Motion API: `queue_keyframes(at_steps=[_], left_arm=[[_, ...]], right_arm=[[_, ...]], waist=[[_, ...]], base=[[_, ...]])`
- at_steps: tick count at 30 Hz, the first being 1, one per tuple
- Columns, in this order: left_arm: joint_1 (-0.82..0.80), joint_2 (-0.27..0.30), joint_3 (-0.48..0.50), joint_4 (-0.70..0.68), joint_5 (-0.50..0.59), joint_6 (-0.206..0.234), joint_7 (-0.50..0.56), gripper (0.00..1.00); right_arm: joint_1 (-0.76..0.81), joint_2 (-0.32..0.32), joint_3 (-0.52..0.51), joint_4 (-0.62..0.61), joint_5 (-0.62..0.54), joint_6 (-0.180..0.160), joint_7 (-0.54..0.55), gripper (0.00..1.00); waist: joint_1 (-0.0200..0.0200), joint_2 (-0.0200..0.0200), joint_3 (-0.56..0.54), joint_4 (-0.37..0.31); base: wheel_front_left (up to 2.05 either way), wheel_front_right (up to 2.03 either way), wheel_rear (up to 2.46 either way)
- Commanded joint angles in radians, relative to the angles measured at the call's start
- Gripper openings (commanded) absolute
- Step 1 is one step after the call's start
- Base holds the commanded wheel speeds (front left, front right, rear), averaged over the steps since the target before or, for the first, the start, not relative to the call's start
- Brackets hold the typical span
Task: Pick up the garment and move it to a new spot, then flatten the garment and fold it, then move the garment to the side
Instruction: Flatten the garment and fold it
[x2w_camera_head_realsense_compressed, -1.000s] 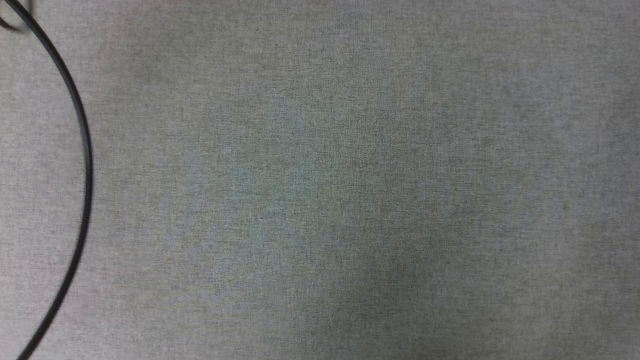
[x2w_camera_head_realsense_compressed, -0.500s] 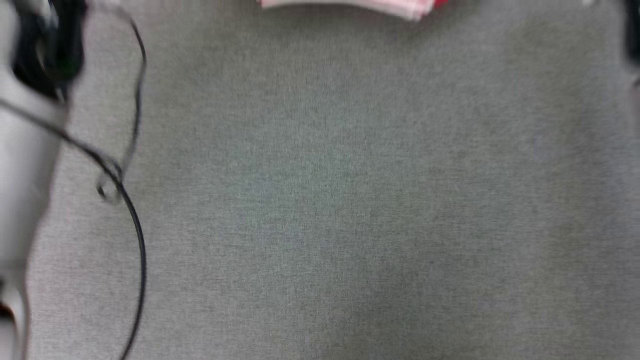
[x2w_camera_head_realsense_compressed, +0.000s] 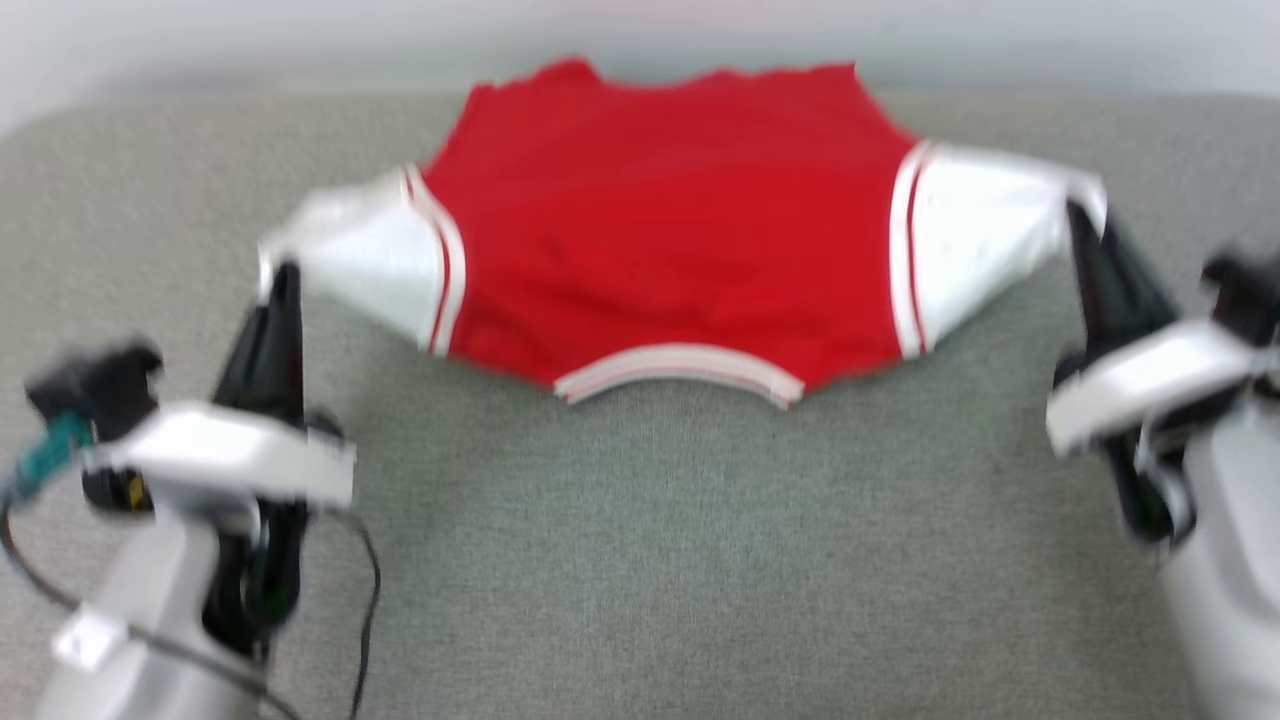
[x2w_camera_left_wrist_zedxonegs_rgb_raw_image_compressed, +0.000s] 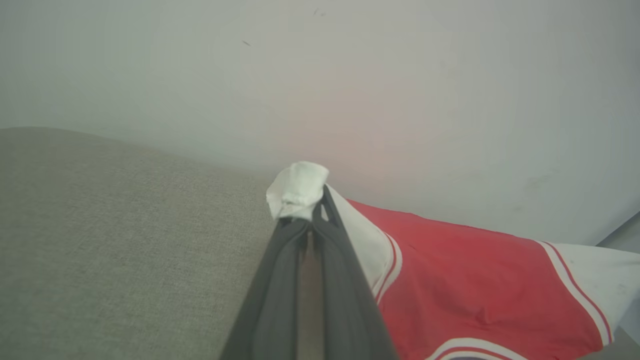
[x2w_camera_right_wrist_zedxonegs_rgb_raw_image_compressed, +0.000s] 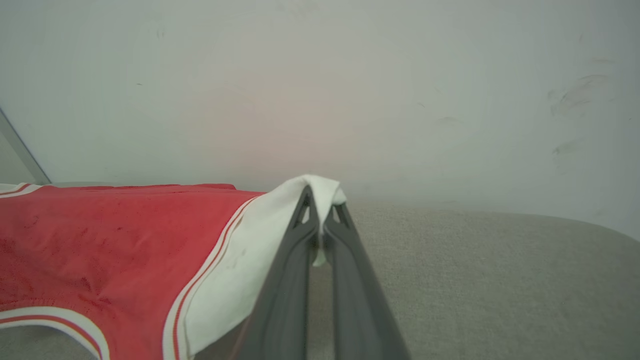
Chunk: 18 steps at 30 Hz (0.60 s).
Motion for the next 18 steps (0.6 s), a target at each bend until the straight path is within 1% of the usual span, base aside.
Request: queue_keyframes(at_steps=[1,6,11,17,18], left_arm=[[0.076,-0.011,0.026,-0.026,0.006,0.010,-0.007,0.00],[0.260,-0.038,0.056,-0.067,0.008,0.022,-0.007,0.00],[0.412,-0.045,0.074,-0.080,-0.001,0.036,-0.007,0.00],[0.539,-0.055,0.086,-0.082,-0.019,0.042,-0.007,0.00],[0.539,-0.055,0.086,-0.082,-0.019,0.042,-0.007,0.00]], right_arm=[[0.076,0.004,-0.006,-0.019,0.008,-0.001,-0.003,0.00],[0.255,-0.003,-0.019,-0.064,0.020,-0.001,0.006,0.00],[0.425,-0.004,-0.040,-0.133,0.006,-0.001,0.034,0.00],[0.604,-0.001,-0.093,-0.224,-0.009,-0.001,0.086,0.00],[0.604,-0.001,-0.093,-0.224,-0.009,-0.001,0.086,0.00]], waist=[[0.0004,0.0000,-0.071,0.000],[0.0004,0.0000,-0.137,0.002],[0.0004,0.0000,-0.185,0.000],[0.0004,0.0000,-0.206,-0.007],[0.0004,0.0000,-0.206,-0.007]], base=[[0.00,0.00,0.00],[0.00,0.00,0.00],[0.00,0.00,0.00],[0.00,0.00,0.00],[0.00,0.00,0.00]])
